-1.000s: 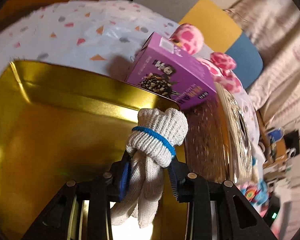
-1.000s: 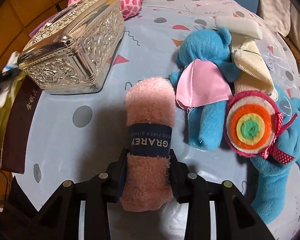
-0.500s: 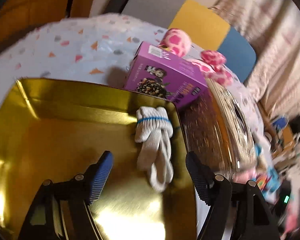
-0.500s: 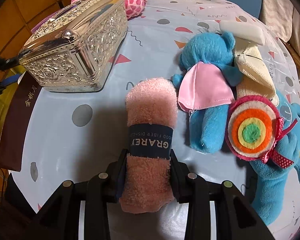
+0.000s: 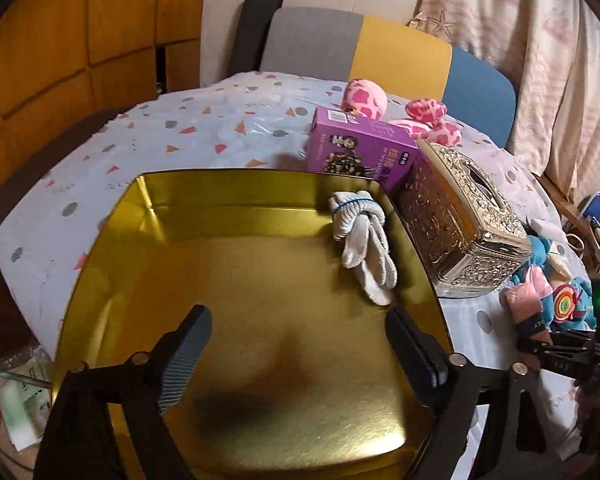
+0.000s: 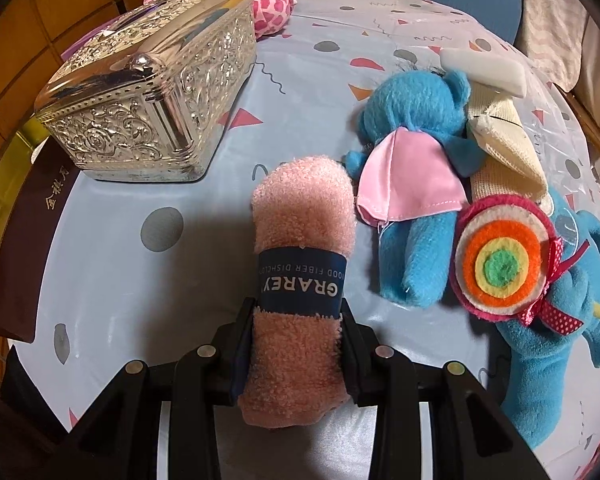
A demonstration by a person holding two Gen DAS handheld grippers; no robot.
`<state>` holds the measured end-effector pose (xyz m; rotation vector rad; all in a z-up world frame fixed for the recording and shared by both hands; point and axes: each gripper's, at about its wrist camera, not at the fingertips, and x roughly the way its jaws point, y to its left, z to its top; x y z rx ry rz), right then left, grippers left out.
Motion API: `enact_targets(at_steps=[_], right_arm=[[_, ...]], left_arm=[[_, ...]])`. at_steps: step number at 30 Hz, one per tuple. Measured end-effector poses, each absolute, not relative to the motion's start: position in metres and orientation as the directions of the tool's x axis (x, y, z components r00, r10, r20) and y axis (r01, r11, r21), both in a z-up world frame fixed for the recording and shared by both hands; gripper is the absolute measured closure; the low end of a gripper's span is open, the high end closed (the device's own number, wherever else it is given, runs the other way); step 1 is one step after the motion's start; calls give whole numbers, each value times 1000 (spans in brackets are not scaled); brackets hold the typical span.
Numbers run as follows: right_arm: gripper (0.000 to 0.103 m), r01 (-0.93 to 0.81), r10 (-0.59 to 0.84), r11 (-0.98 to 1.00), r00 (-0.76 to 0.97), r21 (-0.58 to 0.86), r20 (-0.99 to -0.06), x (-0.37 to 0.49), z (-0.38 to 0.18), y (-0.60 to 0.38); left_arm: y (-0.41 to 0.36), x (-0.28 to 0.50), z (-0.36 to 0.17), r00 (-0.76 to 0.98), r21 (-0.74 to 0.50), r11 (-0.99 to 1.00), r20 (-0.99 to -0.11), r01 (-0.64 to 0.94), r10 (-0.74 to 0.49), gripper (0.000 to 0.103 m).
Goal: Organize soft objects
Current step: 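Carry the pink towel roll into the gold tray and open the right tool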
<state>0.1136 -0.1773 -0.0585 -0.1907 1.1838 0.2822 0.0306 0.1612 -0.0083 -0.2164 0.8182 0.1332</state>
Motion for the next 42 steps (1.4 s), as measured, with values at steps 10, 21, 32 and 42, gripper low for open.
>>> enact_targets(at_steps=[10,21,32,42], right_arm=[[71,-246,108,969,331,25,-938,95,-49,-155],[71,-284,287,942,403,180,-869,59,-2,-118],[71,-476,434,851,396,223,-810,44,33,-15],[71,-487,398,849,335,205,-854,61,2,46]], left_arm=[[167,19,-4,698,-113,968,-712,-224,78,6],[186,14,-6,698,-128,948,-707,-291,119,3],[225,-3,5,713,-146,896,-663,-420,227,0],[243,-14,4,702,-133,877,-659,-461,269,0]])
